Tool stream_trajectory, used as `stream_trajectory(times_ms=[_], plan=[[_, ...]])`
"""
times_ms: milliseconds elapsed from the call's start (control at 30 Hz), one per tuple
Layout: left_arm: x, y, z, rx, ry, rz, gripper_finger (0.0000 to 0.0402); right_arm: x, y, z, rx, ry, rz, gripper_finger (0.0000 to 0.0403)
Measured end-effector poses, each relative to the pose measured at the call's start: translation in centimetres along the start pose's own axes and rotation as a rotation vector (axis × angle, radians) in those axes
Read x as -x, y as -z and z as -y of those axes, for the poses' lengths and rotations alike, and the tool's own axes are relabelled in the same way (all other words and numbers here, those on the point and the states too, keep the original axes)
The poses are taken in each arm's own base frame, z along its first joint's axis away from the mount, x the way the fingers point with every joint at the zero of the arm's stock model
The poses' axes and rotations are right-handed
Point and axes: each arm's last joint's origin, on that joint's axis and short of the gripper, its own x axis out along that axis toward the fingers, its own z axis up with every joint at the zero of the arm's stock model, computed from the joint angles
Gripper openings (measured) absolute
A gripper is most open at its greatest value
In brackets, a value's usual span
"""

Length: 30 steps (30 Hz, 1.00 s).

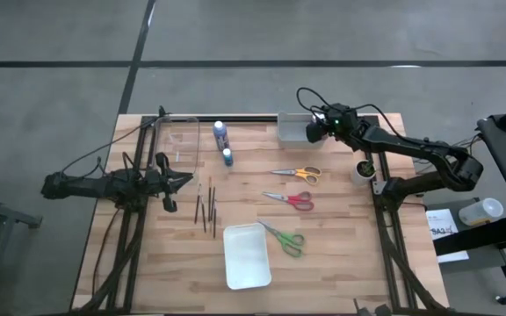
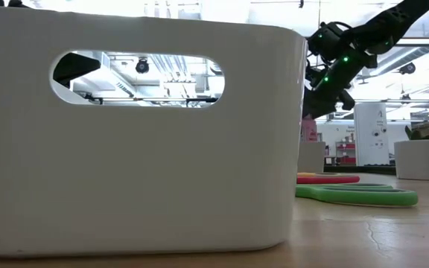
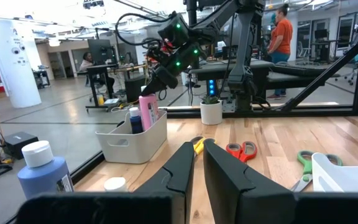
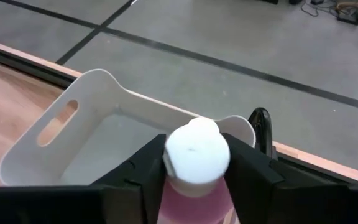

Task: Pick & Place Paint Supplies
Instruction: Put the large pink paint bottle into the gray bin, then put the small blue paint bottle into the gray bin

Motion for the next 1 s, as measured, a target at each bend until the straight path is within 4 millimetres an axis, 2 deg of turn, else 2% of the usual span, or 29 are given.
stream_trajectory(times_ms=[200, 367, 667, 1000], plan=[[0.0, 0.0, 0.0, 0.000, 0.000, -0.001, 0.0047, 0.0, -0.1, 0.0, -0.002, -0.001, 0.007, 0.0211], [0.0, 0.0, 0.0, 0.000, 0.000, -0.001, 0.0047, 0.0, -0.3, -0.1, -0.002, -0.008, 0.029, 0.0238], [0.0, 0.0, 0.0, 0.000, 0.000, 0.000, 0.0047, 1.3, -1.8, -0.9, 0.024, -0.072, 0.146, 0.0244], [0.0, 0.0, 0.0, 0.000, 0.000, -0.001, 0.0047, 3.8, -4.3, -4.4, 0.078, -0.325, 0.209, 0.0244]])
